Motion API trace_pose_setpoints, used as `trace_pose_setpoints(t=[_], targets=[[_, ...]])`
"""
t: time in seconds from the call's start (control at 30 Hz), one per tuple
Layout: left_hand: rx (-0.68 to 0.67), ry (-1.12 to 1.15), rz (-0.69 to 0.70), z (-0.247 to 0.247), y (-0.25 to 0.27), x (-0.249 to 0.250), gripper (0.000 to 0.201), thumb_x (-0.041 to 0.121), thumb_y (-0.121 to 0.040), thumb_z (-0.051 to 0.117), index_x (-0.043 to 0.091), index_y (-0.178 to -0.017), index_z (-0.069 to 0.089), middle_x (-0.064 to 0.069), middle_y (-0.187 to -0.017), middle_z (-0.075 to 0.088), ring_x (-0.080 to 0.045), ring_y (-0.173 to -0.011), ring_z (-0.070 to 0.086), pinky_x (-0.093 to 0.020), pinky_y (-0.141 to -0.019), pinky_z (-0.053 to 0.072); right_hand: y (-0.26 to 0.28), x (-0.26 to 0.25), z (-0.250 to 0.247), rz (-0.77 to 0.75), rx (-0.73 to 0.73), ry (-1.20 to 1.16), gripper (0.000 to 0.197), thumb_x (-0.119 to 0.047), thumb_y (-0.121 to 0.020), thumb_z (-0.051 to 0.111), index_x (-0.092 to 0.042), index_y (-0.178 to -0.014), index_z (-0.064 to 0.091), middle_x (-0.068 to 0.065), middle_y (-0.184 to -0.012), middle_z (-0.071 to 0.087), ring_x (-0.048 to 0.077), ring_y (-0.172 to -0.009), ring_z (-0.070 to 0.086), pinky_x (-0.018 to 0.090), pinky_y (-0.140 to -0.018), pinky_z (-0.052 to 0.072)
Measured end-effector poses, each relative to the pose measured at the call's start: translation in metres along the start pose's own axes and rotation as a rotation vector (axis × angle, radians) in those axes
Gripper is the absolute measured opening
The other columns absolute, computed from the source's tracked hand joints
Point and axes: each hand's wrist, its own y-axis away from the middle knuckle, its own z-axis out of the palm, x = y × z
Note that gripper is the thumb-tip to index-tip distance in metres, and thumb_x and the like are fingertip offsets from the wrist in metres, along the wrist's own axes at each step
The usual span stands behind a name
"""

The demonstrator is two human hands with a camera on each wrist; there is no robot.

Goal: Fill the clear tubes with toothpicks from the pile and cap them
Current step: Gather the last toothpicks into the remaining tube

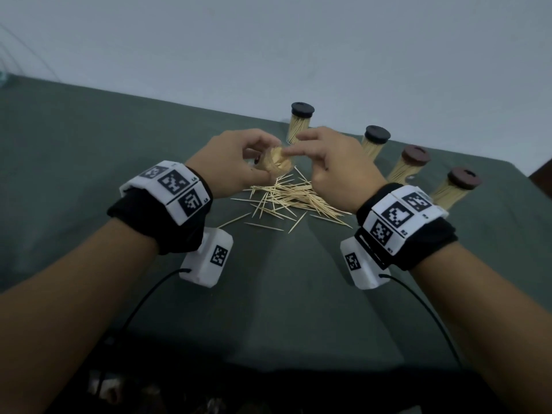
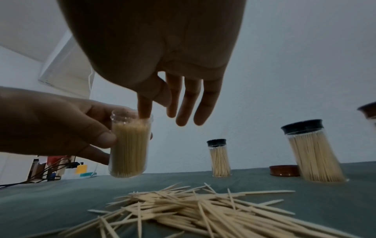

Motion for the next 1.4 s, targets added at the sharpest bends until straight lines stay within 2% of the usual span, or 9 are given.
trace_pose_setpoints(t=[0.33,0.57,0.7,0.8,0.93,1.0,1.1,1.23,1.4], targets=[[0.082,0.014,0.038,0.000,-0.001,-0.001,0.050,0.022,-0.069,0.087,0.037,-0.111,0.063,0.015,-0.108,0.069,-0.003,-0.108,0.063,-0.036,-0.099,0.051,0.001,-0.005,-0.002,0.012,0.108,-0.129,0.048,0.005,-0.087,0.045,-0.030,-0.108,0.071,0.000,-0.137,0.052,0.017,-0.126,0.048,0.029,-0.106,0.037],[0.134,-0.098,0.148,0.010,0.003,0.010,0.050,0.015,-0.071,0.084,0.023,-0.116,0.064,0.017,-0.103,0.065,0.006,-0.103,0.058,-0.006,-0.089,0.045,0.001,-0.010,0.002,0.011,-0.124,0.059,0.055,0.003,-0.083,0.050,-0.022,-0.131,0.058,0.004,-0.144,0.043,0.025,-0.129,0.045,0.031,-0.105,0.036],[0.092,-0.207,0.231,0.018,0.004,0.015,0.050,0.014,-0.072,0.081,0.025,-0.118,0.065,0.011,-0.106,0.069,-0.002,-0.098,0.060,-0.017,-0.089,0.047,-0.001,-0.011,0.007,0.107,-0.257,-0.022,0.056,0.003,-0.078,0.053,-0.018,-0.129,0.060,-0.002,-0.139,0.046,0.019,-0.123,0.048,0.018,-0.098,0.034],[0.072,-0.203,0.219,0.017,0.004,0.013,0.049,0.015,-0.072,0.080,0.025,-0.117,0.065,0.012,-0.105,0.069,-0.004,-0.099,0.062,-0.025,-0.093,0.049,0.000,-0.012,0.007,0.125,-0.264,-0.130,0.059,0.005,-0.076,0.051,-0.024,-0.127,0.062,-0.006,-0.139,0.048,0.015,-0.127,0.046,0.020,-0.105,0.034],[0.101,-0.184,0.157,0.008,0.002,0.009,0.047,0.016,-0.073,0.082,0.025,-0.115,0.065,0.017,-0.103,0.066,0.003,-0.100,0.059,-0.014,-0.092,0.047,0.000,-0.013,-0.002,0.113,-0.186,-0.124,0.064,0.010,-0.078,0.049,-0.030,-0.127,0.061,-0.006,-0.143,0.044,0.012,-0.128,0.044,0.016,-0.103,0.030],[0.126,-0.212,0.107,0.001,0.001,0.004,0.046,0.020,-0.073,0.083,0.025,-0.116,0.065,0.015,-0.105,0.066,0.001,-0.103,0.059,-0.007,-0.087,0.044,-0.001,-0.011,-0.001,0.107,-0.083,-0.167,0.056,0.008,-0.083,0.050,-0.031,-0.120,0.064,-0.007,-0.137,0.049,0.010,-0.117,0.053,0.014,-0.098,0.038],[0.163,-0.286,0.023,-0.008,0.000,-0.005,0.049,0.024,-0.072,0.084,0.023,-0.118,0.065,0.010,-0.110,0.068,-0.006,-0.103,0.061,-0.013,-0.087,0.041,-0.001,-0.009,0.001,0.120,0.005,-0.204,0.030,-0.007,-0.092,0.057,-0.029,-0.107,0.069,-0.016,-0.104,0.060,-0.004,-0.089,0.057,-0.002,-0.074,0.035],[0.181,-0.305,-0.036,-0.016,0.000,-0.011,0.050,0.021,-0.070,0.086,0.023,-0.116,0.066,0.009,-0.106,0.067,-0.010,-0.101,0.063,-0.016,-0.087,0.042,0.002,-0.011,0.006,0.111,-0.303,-0.106,0.013,-0.027,-0.088,0.068,-0.033,-0.099,0.073,-0.016,-0.080,0.067,-0.006,-0.075,0.058,0.011,-0.071,0.041],[0.204,-0.309,-0.066,-0.022,-0.002,-0.013,0.053,0.020,-0.069,0.086,0.022,-0.117,0.065,0.008,-0.107,0.066,-0.010,-0.099,0.061,-0.017,-0.085,0.041,0.008,-0.021,0.025,0.046,-0.585,0.065,0.026,-0.040,-0.081,0.073,-0.038,-0.107,0.070,-0.014,-0.079,0.062,0.007,-0.081,0.057,0.024,-0.080,0.047]])
